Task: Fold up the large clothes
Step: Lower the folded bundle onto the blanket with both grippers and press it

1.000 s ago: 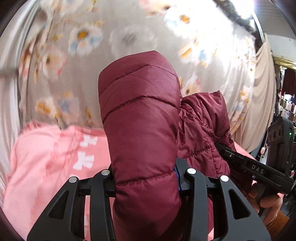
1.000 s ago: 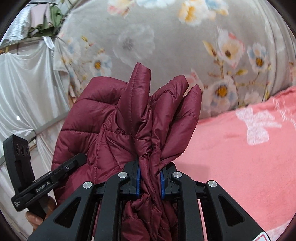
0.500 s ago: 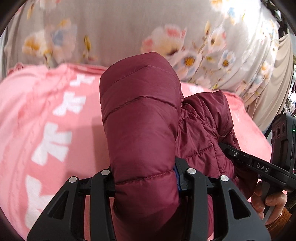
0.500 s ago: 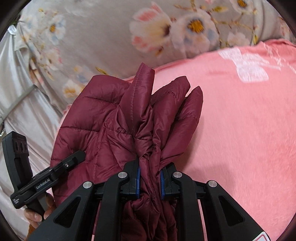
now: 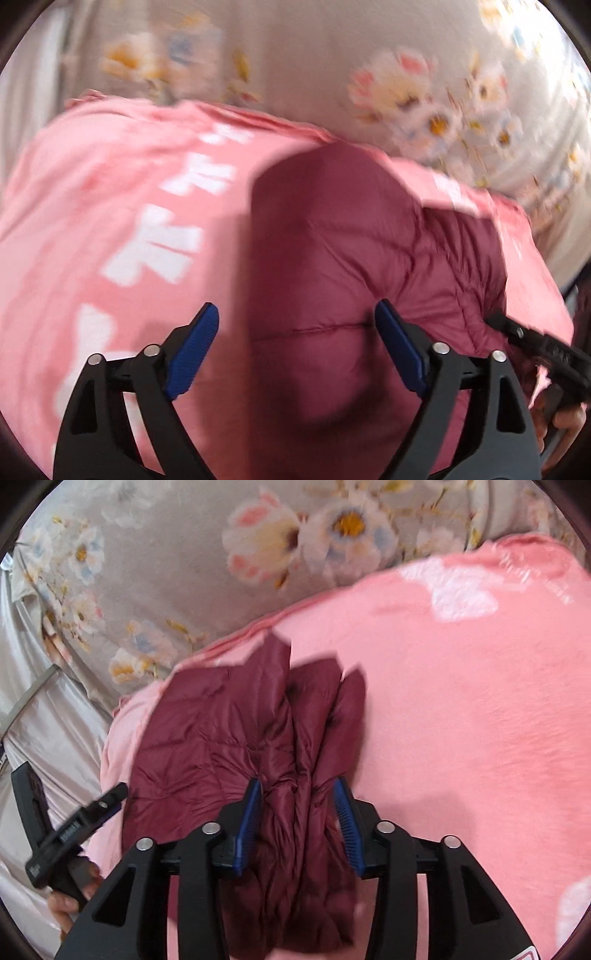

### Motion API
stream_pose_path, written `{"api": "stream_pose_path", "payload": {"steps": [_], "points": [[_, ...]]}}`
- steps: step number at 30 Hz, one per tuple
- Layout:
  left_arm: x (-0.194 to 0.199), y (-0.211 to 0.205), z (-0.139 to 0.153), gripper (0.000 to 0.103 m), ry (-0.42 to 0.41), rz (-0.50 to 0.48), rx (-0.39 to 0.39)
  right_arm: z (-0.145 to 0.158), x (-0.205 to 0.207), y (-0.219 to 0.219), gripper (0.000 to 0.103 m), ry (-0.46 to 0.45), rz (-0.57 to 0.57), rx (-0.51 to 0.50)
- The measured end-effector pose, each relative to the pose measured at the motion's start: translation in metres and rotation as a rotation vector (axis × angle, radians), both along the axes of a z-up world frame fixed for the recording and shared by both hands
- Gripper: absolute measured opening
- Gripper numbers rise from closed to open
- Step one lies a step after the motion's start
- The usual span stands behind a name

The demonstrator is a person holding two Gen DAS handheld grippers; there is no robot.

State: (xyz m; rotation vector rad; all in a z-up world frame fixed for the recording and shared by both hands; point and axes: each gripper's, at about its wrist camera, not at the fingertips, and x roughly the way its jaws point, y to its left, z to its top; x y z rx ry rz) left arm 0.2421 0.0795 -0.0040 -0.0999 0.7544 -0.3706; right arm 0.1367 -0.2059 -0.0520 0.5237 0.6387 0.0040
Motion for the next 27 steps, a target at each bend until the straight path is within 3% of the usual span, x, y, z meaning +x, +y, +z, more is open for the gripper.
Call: {"api": "stream_pose_path", "payload": {"steps": [3, 5, 8, 10, 15, 21, 27], "points": [[-0.012, 0.02, 0.035, 0.084, -0.018, 0.084, -0.022, 0.03, -0.017, 0.004, 0.04, -0.037, -0.018, -0.065], [-0.02, 0.019, 0.061, 0.084, -0.041, 0.128, -0.002, 0.051, -0.02, 0.018, 0.014, -0.054, -0.009, -0.133], [-0.028, 0.003, 0.087, 0.082, -0.064, 0.142, 0.035, 0.073, -0.011, 0.048, 0.003, -0.066, 0.008, -0.249], [-0.029, -0.015, 0.094, 0.082, -0.059, 0.138, 0.065, 0.076, -0.003, 0.065, 0.002, -0.07, -0.002, -0.327], [-0.01, -0.049, 0.063, 0.075, 0.019, 0.163, 0.158, 0.045, 0.026, 0.082, 0.001, -0.002, -0.032, -0.454], [0.007, -0.051, 0.009, 0.071, 0.129, 0.194, 0.182, -0.003, 0.038, 0.068, 0.0, 0.094, -0.018, -0.429], [0.006, -0.055, -0.012, 0.074, 0.111, 0.193, 0.204, -0.021, 0.042, 0.065, 0.0, 0.101, -0.009, -0.427]]}}
